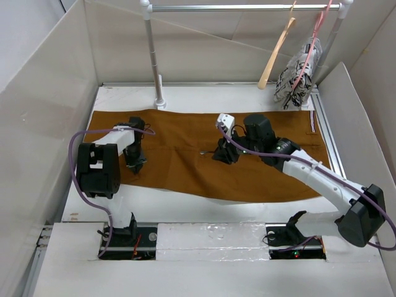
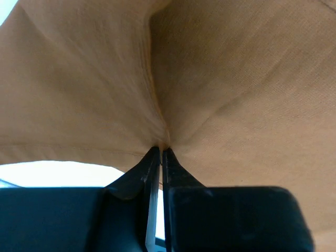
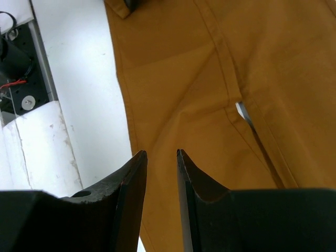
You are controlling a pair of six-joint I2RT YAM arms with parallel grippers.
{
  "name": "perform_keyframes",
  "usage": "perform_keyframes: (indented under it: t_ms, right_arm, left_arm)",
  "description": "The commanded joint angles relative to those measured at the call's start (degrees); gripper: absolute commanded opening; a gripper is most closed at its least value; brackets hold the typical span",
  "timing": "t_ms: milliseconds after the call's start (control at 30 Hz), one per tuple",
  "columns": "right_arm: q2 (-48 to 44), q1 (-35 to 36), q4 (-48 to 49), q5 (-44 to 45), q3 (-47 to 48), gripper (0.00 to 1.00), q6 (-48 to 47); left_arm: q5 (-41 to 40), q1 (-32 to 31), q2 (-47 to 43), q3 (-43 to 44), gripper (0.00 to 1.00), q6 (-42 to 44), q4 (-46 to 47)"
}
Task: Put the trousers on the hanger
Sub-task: Flatten out the trousers at the center of the board.
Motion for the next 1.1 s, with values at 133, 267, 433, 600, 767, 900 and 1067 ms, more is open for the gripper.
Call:
perform_keyframes:
  t_ms: [133,267,433,600,767,900,1067]
  right_arm:
    - [-3.75,-3.41,-0.13,-2.47,-2.50,0.35,-2.12]
    - [-3.75,-4.46,-1.18,-2.39,-3.82,0.35,-2.47]
    - [-4.72,-4.46,-3.11,-2.03,-4.87,0.35,-2.47]
    - [-6.56,-3.94,-5.92,-1.51,-4.70,0.36,-3.09]
    - [-9.72,-2.62,-8.03,0.77,-5.31,0.36,-3.26]
    - [-11.92,-2.09,-9.00,1.83,-6.54,0.18,-3.52]
    - [-17.18,-1.56,-10.84,4.38,-9.17,0.00,-3.79]
  left_arm:
    - [-6.43,1.14,-7.23,3.56,0.00,-3.74,-4.38]
    - [-9.24,7.47,-13.76,9.36,0.00,-4.27,-3.34]
    - [-12.76,15.47,-10.62,14.90,0.00,-5.15,-0.88]
    - [-12.58,19.87,-2.52,21.30,0.44,-4.10,-1.93]
    - [-11.99,22.33,-7.24,23.08,0.91,-6.20,-0.70]
    - [-10.31,22.33,-13.57,12.68,0.83,-8.92,0.79]
    - [-3.30,29.25,-28.78,-7.30,0.74,-13.15,11.41]
